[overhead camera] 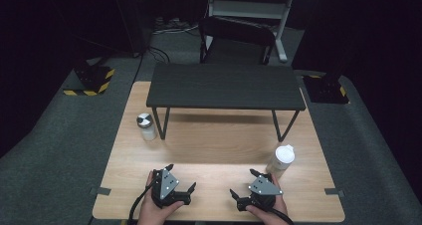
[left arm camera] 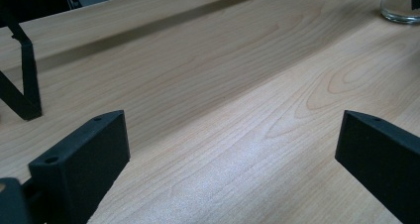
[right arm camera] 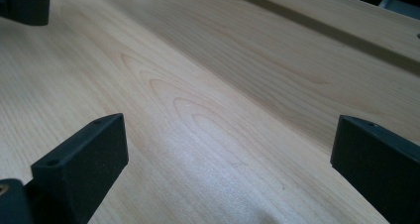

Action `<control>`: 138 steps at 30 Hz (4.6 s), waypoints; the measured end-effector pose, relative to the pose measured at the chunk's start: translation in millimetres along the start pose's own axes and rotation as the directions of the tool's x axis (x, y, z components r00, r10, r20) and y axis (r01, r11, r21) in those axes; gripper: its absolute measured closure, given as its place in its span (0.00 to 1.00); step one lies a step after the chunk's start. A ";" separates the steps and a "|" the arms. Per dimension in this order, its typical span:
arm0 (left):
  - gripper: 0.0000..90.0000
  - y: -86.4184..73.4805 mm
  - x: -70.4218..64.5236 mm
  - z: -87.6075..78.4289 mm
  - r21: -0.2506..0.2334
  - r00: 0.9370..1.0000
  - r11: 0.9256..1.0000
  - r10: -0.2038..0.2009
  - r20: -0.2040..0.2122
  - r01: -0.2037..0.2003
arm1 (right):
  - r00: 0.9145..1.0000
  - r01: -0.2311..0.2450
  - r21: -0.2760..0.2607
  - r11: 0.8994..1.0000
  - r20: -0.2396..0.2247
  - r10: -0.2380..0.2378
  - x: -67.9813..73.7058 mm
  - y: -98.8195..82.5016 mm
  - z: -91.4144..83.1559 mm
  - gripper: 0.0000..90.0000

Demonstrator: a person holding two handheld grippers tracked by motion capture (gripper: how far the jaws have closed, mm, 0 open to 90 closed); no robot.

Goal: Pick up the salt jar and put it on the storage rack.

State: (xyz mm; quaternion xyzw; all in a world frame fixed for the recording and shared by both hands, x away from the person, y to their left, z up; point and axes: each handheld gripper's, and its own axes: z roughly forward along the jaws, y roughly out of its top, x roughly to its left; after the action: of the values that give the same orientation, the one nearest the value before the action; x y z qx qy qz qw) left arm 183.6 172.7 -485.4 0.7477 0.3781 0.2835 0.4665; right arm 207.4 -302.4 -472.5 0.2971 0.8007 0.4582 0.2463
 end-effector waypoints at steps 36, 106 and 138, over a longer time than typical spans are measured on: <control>0.01 15.6 8.7 -19.8 -0.095 0.992 0.994 -0.073 -0.107 0.063 | 0.999 -0.031 -0.017 0.999 -0.021 0.030 -6.3 -2.9 -0.5 0.01; 0.04 16.0 90.6 45.9 -0.112 0.886 0.976 -0.217 -0.410 0.187 | 0.999 -0.044 -0.034 0.998 -0.034 0.043 -10.4 -4.5 1.8 0.01; 0.35 4.5 116.0 76.4 -0.164 0.876 0.958 -0.283 -0.389 0.236 | 0.998 -0.055 -0.042 0.998 -0.038 0.053 -12.0 -5.7 2.1 0.01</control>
State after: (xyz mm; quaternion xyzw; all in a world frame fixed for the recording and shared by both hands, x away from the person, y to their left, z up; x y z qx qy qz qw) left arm 308.5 230.8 -503.9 0.5868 0.5478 0.3890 0.4520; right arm 215.8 -311.9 -477.0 0.3049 0.7867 0.4871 0.2254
